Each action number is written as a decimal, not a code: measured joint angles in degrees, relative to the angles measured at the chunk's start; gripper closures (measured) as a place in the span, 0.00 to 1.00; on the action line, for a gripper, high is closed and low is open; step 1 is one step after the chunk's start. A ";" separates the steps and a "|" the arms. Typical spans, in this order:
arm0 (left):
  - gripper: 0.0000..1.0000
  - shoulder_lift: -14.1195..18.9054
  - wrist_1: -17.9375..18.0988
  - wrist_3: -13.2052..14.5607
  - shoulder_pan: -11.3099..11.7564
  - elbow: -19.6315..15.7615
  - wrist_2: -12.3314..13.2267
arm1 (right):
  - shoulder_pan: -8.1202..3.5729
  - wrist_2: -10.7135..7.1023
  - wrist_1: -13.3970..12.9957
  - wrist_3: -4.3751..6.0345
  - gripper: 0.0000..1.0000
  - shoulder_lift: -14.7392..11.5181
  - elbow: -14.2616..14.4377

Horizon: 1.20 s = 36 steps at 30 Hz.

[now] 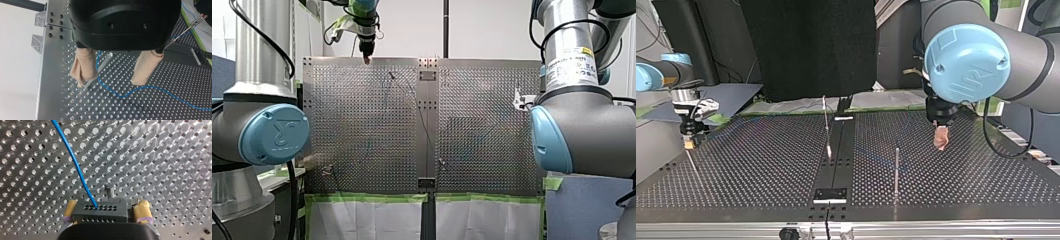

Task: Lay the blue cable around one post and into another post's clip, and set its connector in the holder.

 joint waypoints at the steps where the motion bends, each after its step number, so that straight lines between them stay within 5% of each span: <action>1: 0.00 0.00 0.00 0.00 0.00 0.00 0.00 | 0.00 0.00 0.00 0.00 0.02 0.00 0.00; 36: 0.00 0.70 -0.09 0.07 -0.30 0.00 -3.45 | 0.00 0.00 0.00 0.00 0.02 0.00 0.00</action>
